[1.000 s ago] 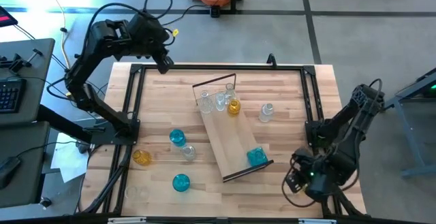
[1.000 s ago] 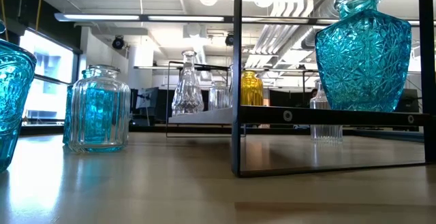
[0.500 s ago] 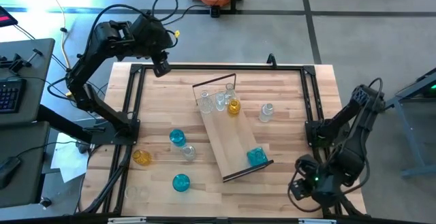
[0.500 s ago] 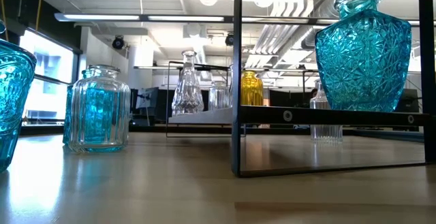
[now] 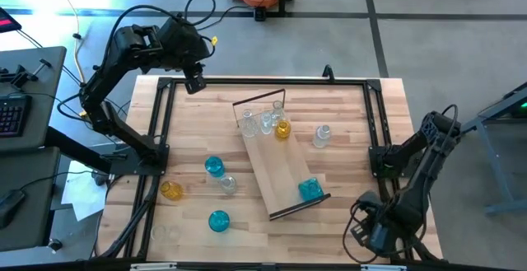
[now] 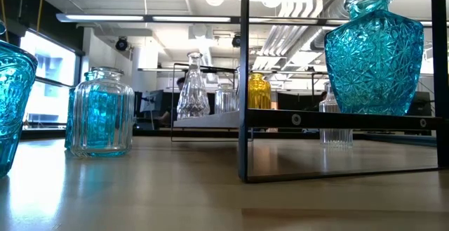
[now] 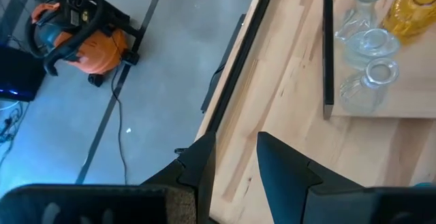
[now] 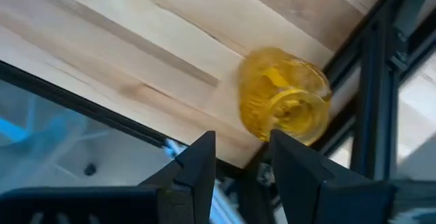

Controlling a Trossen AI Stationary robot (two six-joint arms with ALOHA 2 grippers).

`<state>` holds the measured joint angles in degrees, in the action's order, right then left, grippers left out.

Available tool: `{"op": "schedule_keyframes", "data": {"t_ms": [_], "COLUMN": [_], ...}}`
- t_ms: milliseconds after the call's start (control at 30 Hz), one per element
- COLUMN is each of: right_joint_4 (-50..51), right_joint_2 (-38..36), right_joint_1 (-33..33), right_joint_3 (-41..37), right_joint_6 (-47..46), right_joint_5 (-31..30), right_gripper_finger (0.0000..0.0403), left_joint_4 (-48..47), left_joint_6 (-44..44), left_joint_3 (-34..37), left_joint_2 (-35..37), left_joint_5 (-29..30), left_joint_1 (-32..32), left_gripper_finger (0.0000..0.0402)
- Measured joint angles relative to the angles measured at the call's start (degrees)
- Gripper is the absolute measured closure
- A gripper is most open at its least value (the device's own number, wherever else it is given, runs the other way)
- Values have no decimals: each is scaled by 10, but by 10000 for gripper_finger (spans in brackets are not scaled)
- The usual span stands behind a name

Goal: Sort vases onto shelf
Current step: Put the yellow crystal vase on the shelf aligned with the other yellow crystal vase

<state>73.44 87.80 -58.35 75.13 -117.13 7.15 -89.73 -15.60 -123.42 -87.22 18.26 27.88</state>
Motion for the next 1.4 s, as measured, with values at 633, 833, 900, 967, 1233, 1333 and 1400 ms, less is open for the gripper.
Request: {"op": "schedule_keyframes", "data": {"t_ms": [633,833,900,967,1233,1333,1400], "right_joint_4": [-102,-92,-85,-74,-63,-62,-61], "right_joint_2": [-3,-2,-2,-2,-2,-1,-1], "right_joint_1": [-62,-66,-67,-70,-71,-71,-71], "right_joint_3": [-102,-102,-102,-103,-103,-99,-96], "right_joint_6": [-23,-10,-9,-11,-3,-3,-3], "right_joint_5": [3,-1,-1,-1,0,-1,-5], "right_gripper_finger": [281,281,281,281,281,281,281], "left_joint_4": [0,0,0,0,0,0,0], "left_joint_6": [89,109,109,109,111,111,111], "left_joint_3": [0,0,0,0,0,0,0], "left_joint_2": [0,0,0,0,0,0,0], "left_joint_5": [-1,-2,-2,-2,-2,-1,-1], "left_joint_1": [0,0,-1,-1,-2,-2,-2], "left_gripper_finger": [300,300,300,300,300,300,300]}}
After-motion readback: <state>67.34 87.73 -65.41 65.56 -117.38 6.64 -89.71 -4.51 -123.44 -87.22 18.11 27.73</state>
